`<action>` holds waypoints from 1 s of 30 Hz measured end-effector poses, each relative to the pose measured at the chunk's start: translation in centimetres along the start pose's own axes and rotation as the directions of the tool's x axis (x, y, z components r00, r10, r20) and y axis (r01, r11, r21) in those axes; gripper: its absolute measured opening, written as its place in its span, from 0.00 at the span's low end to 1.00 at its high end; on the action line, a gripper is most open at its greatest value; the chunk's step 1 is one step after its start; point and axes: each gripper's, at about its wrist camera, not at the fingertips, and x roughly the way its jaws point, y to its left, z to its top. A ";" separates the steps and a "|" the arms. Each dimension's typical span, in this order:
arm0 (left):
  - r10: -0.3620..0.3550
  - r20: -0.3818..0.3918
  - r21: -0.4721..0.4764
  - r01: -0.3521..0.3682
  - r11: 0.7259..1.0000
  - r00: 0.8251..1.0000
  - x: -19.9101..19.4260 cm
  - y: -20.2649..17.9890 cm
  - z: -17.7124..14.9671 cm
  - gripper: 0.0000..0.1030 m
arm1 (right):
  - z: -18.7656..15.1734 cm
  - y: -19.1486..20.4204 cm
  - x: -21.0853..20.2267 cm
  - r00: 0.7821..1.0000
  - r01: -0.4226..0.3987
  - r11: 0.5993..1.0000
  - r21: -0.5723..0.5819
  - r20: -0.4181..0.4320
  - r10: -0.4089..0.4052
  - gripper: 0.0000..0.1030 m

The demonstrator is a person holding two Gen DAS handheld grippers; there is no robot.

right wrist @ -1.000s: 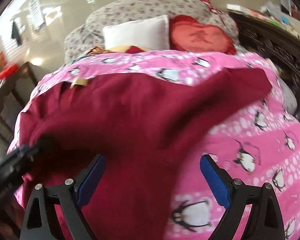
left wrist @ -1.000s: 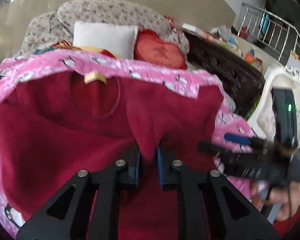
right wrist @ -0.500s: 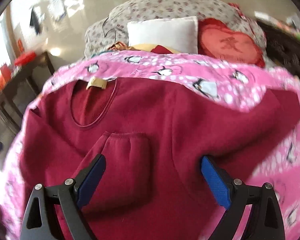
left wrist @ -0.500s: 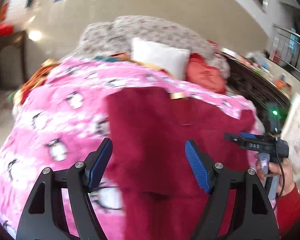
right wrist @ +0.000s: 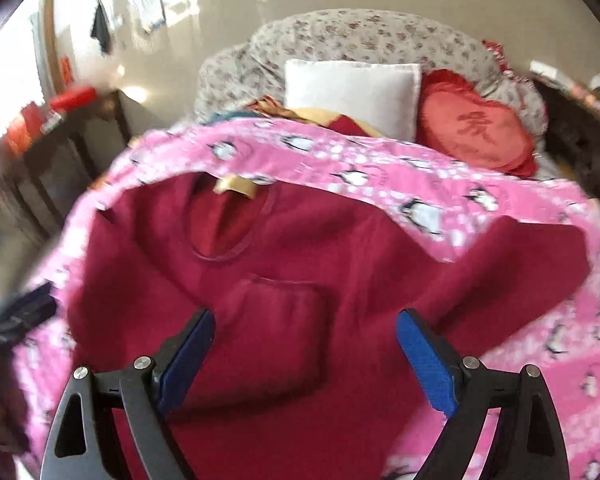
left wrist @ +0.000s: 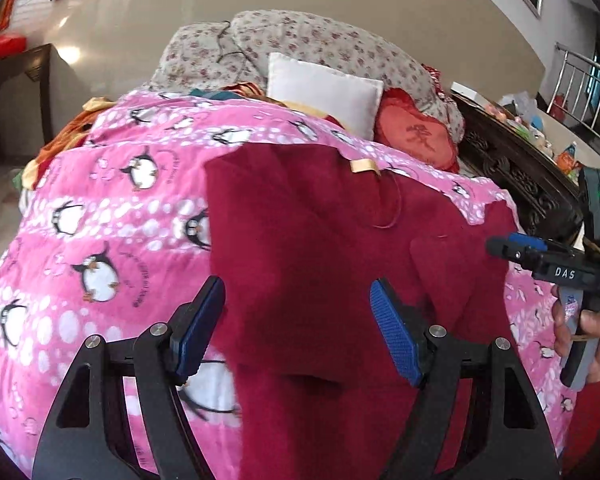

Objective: Fold small clothes
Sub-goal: 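Open the left tool and release the folded sleeve, then grasp the sweatshirt's other side edge with the right tool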

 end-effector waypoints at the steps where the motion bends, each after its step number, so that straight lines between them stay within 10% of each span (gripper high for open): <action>1: -0.005 -0.002 -0.001 0.005 1.000 1.000 0.2 -0.2 0.0 0.73 | 0.2 0.4 0.6 1.000 -0.003 1.000 -0.010 -0.005 0.003 0.88; 7: -0.005 -0.025 0.012 0.005 1.000 1.000 0.4 -1.3 -0.3 0.73 | -0.2 -0.1 8.0 0.986 0.118 0.991 -0.063 -0.114 -0.124 0.59; 10: 0.019 -0.018 0.023 -0.019 1.000 1.000 -0.1 -0.8 -0.4 0.73 | -0.4 -0.6 4.6 0.998 -0.051 0.997 -0.049 -0.024 0.050 0.04; 18: -0.009 -0.043 -0.097 0.005 0.995 0.999 0.2 1.4 -0.5 0.73 | -3.9 -1.1 -2.9 0.994 -0.089 0.979 -0.183 0.053 0.100 0.07; 22: -0.038 -0.047 -0.096 0.033 0.995 0.998 0.0 0.0 -0.7 0.73 | -2.8 -0.7 0.0 0.993 -0.117 0.984 -0.137 0.014 0.120 0.51; 30: -0.016 -0.043 0.000 0.016 1.000 0.999 -0.8 -1.9 -1.2 0.73 | -1.9 -0.2 6.1 0.999 -0.021 0.989 -0.147 -0.033 0.016 0.43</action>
